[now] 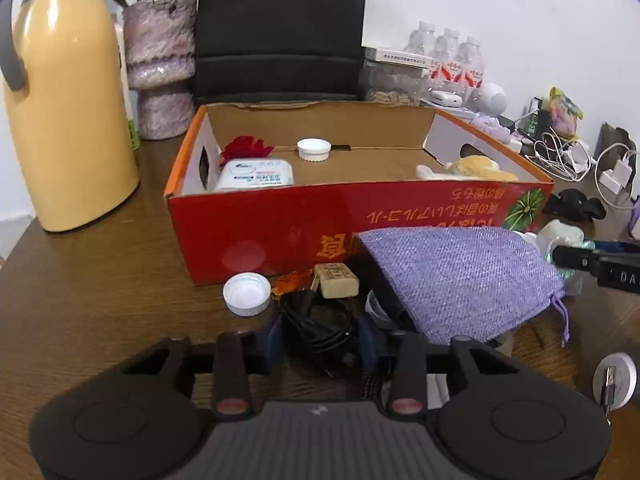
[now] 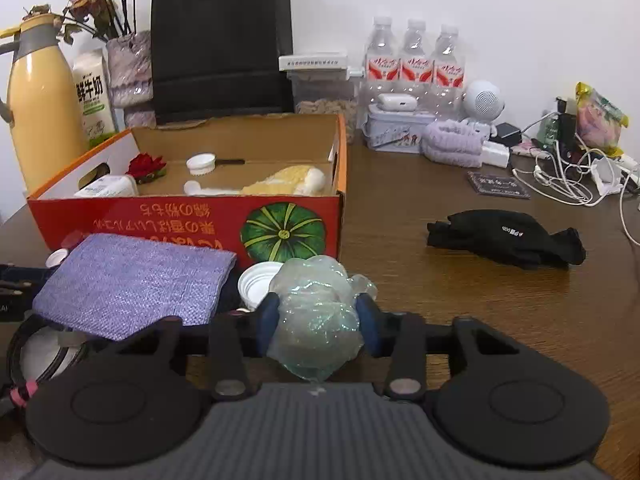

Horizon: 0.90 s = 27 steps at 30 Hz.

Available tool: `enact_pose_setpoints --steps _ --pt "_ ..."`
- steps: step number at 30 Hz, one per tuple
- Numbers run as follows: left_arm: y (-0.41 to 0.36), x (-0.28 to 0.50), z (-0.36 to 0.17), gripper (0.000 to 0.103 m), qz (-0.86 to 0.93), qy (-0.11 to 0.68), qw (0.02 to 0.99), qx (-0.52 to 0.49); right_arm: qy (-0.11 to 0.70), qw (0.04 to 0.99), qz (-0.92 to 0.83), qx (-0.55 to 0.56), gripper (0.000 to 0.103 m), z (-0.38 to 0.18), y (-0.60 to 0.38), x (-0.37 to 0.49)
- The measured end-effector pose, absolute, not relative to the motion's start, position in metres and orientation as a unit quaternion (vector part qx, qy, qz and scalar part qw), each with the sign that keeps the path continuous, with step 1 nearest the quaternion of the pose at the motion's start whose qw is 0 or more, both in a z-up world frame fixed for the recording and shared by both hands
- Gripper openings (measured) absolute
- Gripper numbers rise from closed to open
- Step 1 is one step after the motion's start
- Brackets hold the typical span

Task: Organize objects
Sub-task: 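Grasp the black cable with the left tool while the right grasps the plastic bag, then carry the cable and plastic bag into the box and release both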

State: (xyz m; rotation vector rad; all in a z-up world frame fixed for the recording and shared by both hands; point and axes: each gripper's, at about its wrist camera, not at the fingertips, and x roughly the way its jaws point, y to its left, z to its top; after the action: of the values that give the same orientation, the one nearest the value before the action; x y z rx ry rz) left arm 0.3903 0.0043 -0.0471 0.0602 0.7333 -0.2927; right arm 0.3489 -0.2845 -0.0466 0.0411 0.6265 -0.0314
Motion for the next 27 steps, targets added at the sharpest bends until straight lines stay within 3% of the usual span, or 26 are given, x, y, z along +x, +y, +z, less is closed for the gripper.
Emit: enact_pose_setpoints --steps 5,13,19,27 --pt "0.012 0.374 -0.034 0.036 -0.124 0.352 0.928 0.016 0.278 0.96 -0.016 0.012 0.036 -0.021 -0.283 0.326" --pt "0.039 0.259 0.027 0.036 -0.135 0.305 0.942 -0.018 0.214 0.975 0.052 0.032 0.036 0.029 -0.262 0.216" --pt "0.038 0.175 0.054 0.036 -0.141 0.274 0.951 -0.013 0.231 0.968 0.095 0.024 0.037 0.028 -0.238 0.146" --pt "0.034 0.138 0.064 0.036 -0.152 0.271 0.951 -0.01 0.236 0.968 0.091 0.002 0.037 0.031 -0.228 0.108"
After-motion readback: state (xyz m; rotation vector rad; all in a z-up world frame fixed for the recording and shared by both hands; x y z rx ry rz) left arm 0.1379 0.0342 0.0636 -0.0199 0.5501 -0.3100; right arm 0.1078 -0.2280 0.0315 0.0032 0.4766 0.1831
